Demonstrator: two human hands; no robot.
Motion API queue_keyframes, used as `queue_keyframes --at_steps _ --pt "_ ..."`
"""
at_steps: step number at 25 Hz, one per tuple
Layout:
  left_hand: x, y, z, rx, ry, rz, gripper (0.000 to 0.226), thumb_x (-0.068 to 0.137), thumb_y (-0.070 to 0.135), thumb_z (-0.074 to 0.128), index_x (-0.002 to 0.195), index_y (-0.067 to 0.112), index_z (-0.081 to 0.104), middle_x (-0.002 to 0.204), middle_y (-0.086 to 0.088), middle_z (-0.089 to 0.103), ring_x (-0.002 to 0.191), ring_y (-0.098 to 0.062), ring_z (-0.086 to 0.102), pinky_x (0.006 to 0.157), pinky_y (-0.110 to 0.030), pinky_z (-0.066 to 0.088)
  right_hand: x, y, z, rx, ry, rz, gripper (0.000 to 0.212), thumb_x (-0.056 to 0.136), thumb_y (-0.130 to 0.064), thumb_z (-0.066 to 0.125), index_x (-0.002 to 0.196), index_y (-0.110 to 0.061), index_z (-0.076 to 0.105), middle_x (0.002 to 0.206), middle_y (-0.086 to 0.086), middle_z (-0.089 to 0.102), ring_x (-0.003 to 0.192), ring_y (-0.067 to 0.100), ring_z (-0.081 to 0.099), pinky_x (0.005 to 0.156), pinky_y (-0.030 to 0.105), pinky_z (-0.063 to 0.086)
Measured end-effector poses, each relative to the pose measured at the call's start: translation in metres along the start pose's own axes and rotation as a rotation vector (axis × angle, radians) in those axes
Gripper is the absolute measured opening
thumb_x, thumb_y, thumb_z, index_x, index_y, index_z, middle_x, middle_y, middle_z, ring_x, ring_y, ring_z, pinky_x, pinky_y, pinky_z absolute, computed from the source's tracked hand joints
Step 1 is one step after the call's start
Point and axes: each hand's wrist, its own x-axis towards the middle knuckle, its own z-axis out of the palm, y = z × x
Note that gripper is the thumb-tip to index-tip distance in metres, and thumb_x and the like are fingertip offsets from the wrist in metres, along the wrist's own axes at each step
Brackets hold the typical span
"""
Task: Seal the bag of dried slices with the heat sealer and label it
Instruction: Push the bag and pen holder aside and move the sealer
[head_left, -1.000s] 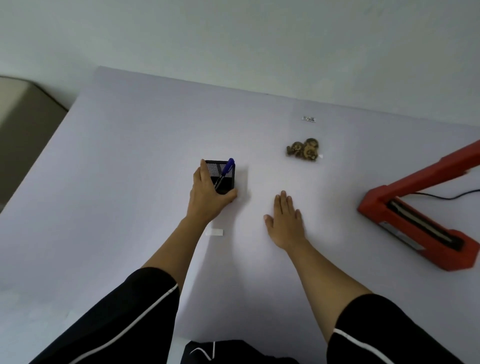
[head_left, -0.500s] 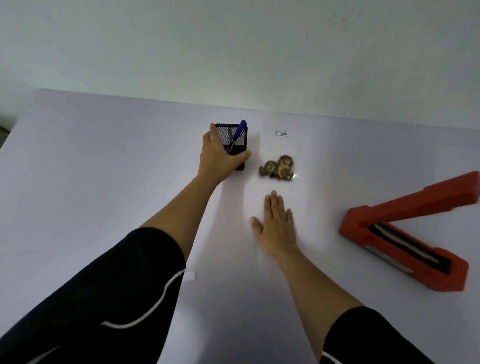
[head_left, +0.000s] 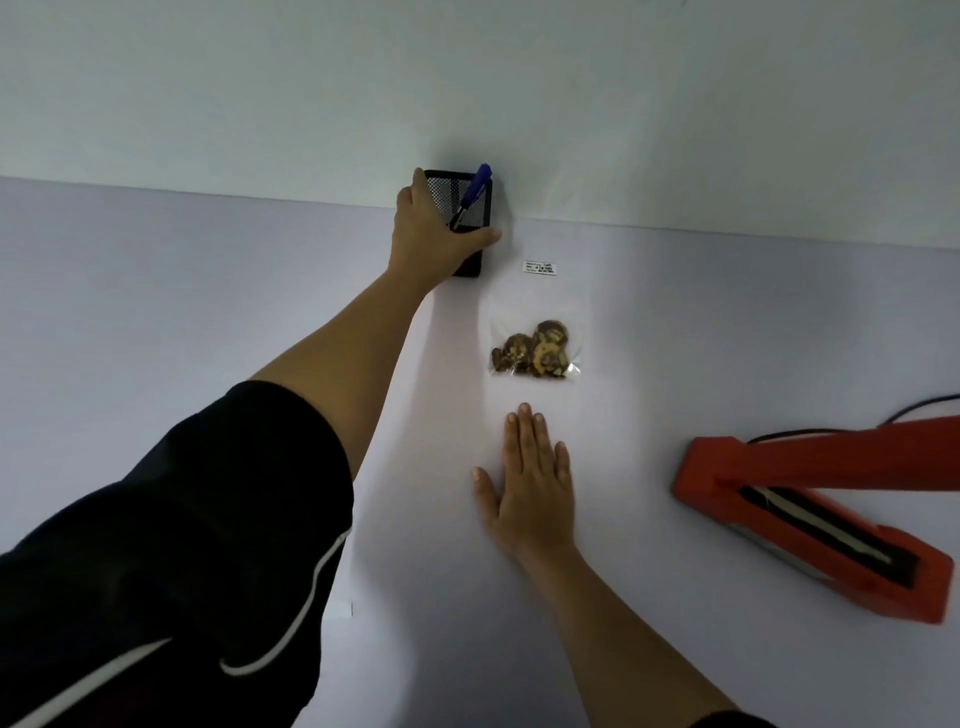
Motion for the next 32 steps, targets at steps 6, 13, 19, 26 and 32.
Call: queue_keyframes --at_steps 6,13,19,26,32 --pt "0.011 0.006 0.003 -0.023 -0.010 -0.014 0.112 0.072 0.042 0.077 0.148 0.002 0.006 0.150 -0.016 0.022 0.138 -0.026 0.026 0.107 -0.028 0.028 0.000 0.001 0.002 -0.017 -0.001 0.008 0.073 0.089 -0.052 0.028 0.148 -0.011 0.013 0.157 0.006 0.013 0.144 0.017 0.005 0.113 0.040 0.007" --pt "-0.006 0.004 -0.012 -0.091 -0.006 -0.004 0.118 0.073 0.048 0.074 0.148 0.003 -0.006 0.157 -0.017 0.001 0.145 -0.028 0.008 0.118 -0.039 0.018 -0.001 0.002 -0.003 -0.002 -0.054 -0.009 0.075 0.088 -0.056 0.016 0.147 -0.013 -0.004 0.158 0.002 -0.003 0.142 0.013 -0.010 0.114 0.036 -0.003" --pt "-0.137 -0.059 -0.039 0.112 -0.048 0.092 0.056 0.092 0.035 0.056 0.137 0.004 0.043 0.140 -0.015 0.046 0.128 -0.026 0.045 0.105 -0.029 0.033 -0.017 -0.021 -0.007 -0.064 -0.127 -0.068 0.072 0.089 -0.048 0.008 0.147 -0.006 0.006 0.157 0.010 0.000 0.145 0.025 0.001 0.116 0.043 0.002" --pt "-0.330 -0.176 -0.071 0.204 0.014 -0.289 0.032 0.088 0.019 0.062 0.116 0.005 0.062 0.117 -0.014 0.060 0.103 -0.031 0.059 0.091 -0.037 0.048 -0.102 -0.077 0.032 -0.015 -0.082 -0.182 0.058 0.090 -0.033 0.030 0.138 -0.003 0.039 0.147 0.014 0.037 0.135 0.028 0.037 0.109 0.046 0.029" --pt "-0.362 -0.182 -0.049 0.166 0.067 -0.386 0.036 0.081 0.016 0.070 0.115 0.011 0.062 0.113 -0.011 0.058 0.100 -0.030 0.057 0.087 -0.037 0.049 -0.106 -0.080 0.043 -0.068 -0.072 -0.166 0.059 0.090 -0.033 0.027 0.140 -0.004 0.034 0.150 0.011 0.034 0.137 0.025 0.034 0.109 0.043 0.018"
